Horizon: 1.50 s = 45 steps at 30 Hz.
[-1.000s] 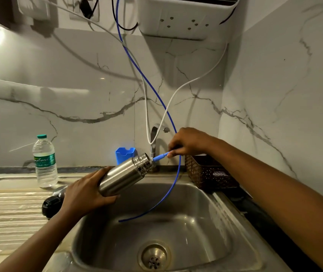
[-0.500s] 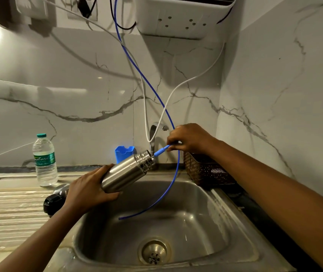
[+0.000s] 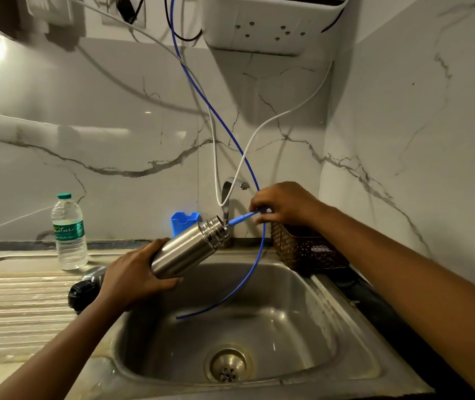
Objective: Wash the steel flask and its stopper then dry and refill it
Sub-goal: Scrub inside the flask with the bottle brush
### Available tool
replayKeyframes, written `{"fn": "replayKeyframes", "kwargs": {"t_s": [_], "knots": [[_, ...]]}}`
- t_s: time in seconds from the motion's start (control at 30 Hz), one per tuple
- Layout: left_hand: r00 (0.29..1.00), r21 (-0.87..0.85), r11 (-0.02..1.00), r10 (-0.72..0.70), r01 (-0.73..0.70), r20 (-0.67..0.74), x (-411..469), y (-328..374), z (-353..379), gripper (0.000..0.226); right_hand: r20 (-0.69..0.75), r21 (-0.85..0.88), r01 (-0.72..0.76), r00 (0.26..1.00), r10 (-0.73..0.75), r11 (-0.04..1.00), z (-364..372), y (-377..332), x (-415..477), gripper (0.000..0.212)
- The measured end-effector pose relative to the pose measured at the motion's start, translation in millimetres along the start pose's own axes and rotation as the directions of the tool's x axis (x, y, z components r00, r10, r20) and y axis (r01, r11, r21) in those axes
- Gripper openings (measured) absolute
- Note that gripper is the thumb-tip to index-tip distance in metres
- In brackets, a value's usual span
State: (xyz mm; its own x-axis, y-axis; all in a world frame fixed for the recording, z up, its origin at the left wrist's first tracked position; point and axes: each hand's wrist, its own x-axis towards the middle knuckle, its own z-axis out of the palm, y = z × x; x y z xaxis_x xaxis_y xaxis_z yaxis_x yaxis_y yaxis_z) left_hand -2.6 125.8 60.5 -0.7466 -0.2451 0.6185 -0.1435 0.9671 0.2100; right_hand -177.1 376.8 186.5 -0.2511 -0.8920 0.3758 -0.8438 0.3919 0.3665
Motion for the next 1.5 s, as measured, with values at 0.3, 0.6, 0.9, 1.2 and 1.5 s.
{"fn": "replayKeyframes", "kwargs": {"t_s": [0.3, 0.6, 0.9, 1.2, 1.5], "knots": [[0.993, 0.087, 0.991, 0.107, -0.103, -0.042, 0, -5, 1, 0.091, 0.583, 0.478, -0.335, 0.812, -0.008, 0.812, -30, -3, 6, 0.034], [1.0, -0.032, 0.999, -0.007, 0.008, 0.023, -1, 2, 1, 0.109, -0.052, -0.048, 0.072, 0.996, -0.075, 0.996, -16, -11, 1, 0.023], [0.995, 0.031, 0.995, 0.096, -0.094, -0.042, -2, 1, -1, 0.093, 0.572, 0.52, -0.405, 0.819, 0.045, 0.752, -25, -3, 4, 0.047], [1.0, -0.038, 0.999, -0.025, 0.025, -0.003, 0, 5, -6, 0.099, -0.192, -0.162, -0.008, 0.981, -0.023, 0.987, 19, -27, 12, 0.028], [0.992, -0.19, 0.977, -0.082, 0.1, 0.101, 5, 10, -6, 0.092, -0.6, -0.242, -0.034, 0.791, -0.122, 0.97, 61, -16, 32, 0.036]]}}
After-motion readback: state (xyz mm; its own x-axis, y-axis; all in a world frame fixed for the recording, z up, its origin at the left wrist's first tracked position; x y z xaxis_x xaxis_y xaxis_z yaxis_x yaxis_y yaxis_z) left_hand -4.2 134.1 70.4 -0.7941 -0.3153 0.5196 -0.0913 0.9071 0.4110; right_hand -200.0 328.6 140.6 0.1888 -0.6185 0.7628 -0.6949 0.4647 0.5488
